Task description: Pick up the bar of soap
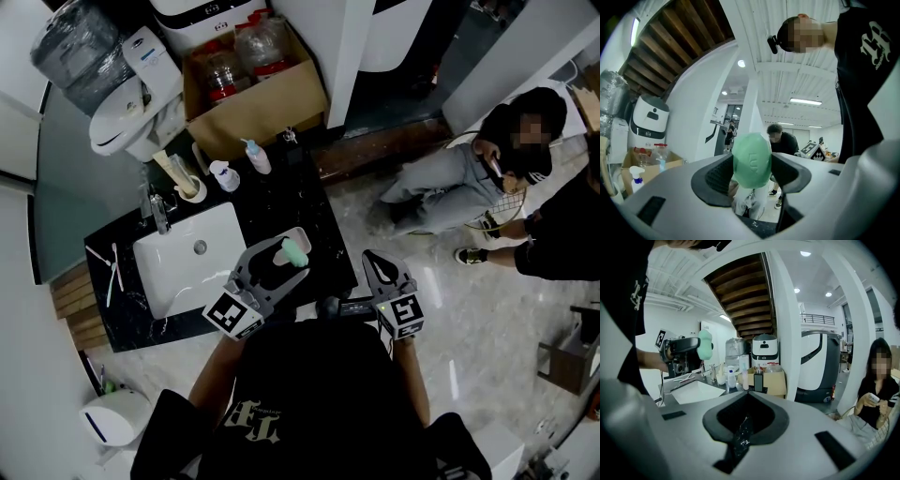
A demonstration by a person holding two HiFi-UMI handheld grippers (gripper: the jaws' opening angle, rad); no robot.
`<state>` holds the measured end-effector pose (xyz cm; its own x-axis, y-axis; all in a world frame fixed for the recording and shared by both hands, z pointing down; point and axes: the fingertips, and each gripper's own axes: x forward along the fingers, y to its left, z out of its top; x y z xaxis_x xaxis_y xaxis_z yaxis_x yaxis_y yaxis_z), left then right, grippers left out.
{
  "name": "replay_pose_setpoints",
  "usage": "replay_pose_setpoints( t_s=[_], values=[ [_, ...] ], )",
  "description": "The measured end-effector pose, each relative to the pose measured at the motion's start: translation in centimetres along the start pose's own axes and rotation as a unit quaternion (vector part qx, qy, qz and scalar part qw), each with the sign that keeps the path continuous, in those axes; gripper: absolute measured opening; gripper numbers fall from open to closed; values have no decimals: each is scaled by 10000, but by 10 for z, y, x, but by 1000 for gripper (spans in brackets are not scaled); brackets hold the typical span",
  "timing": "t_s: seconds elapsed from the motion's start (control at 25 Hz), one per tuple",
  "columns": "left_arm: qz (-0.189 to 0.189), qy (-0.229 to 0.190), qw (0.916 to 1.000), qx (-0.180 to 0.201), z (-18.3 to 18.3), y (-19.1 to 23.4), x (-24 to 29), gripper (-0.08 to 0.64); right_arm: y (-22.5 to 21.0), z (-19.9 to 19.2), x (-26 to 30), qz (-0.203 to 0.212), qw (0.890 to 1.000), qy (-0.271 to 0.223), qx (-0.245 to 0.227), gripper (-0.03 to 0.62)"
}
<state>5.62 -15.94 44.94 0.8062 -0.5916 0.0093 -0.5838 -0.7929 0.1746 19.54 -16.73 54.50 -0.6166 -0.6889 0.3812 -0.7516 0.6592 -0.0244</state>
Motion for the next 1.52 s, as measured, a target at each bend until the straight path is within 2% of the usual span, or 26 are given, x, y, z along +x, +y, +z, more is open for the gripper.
replay_pose_setpoints(
  t_s=[0.72,1.52],
  values=[
    [-20,96,9999,52,-7,4,1,262,-2,23,-9,6,9994,-256,-212,8],
    [10,66,10000,35,-7,3,2,262,-1,28,-9,30,9993,-258,-282,8]
  ],
)
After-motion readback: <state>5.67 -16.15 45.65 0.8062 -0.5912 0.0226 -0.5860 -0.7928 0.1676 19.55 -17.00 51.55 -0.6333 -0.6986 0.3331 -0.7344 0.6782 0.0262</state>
